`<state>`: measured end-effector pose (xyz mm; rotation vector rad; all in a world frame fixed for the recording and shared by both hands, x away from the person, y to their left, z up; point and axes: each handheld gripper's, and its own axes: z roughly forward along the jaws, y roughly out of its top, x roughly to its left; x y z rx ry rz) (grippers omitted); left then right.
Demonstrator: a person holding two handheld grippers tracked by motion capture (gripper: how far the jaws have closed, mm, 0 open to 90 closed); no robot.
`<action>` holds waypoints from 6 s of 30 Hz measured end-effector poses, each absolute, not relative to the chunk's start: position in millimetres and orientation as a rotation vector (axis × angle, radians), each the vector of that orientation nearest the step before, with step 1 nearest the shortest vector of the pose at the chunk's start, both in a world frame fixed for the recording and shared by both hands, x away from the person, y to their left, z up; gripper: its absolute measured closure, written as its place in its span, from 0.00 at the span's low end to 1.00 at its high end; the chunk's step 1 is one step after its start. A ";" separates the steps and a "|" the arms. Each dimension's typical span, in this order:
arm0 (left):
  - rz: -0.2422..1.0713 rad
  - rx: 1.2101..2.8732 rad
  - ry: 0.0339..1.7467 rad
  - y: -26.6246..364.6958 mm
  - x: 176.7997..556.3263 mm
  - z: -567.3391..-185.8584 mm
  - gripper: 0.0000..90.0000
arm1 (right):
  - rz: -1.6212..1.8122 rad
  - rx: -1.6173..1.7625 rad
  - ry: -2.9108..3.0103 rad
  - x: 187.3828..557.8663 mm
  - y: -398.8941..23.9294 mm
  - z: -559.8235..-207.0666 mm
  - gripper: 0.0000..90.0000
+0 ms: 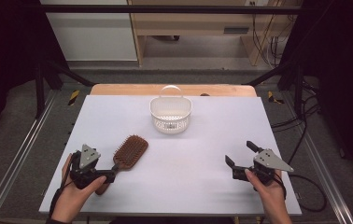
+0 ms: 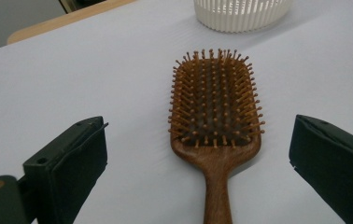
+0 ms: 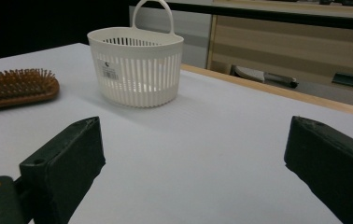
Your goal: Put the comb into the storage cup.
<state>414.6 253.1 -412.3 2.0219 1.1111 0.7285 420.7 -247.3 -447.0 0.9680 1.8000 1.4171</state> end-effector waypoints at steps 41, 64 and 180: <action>0.575 2.289 1.150 219.3 439.7 -427.4 0.05 | 1.388 0.974 1.836 415.5 -244.1 -450.0 0.04; 0.529 2.295 1.221 226.6 445.6 -433.3 0.06 | 1.384 0.982 1.843 416.8 -244.5 -450.8 0.04; 0.678 1.939 1.025 240.1 435.5 -425.0 0.80 | 1.517 1.008 1.845 416.5 -232.1 -444.3 0.04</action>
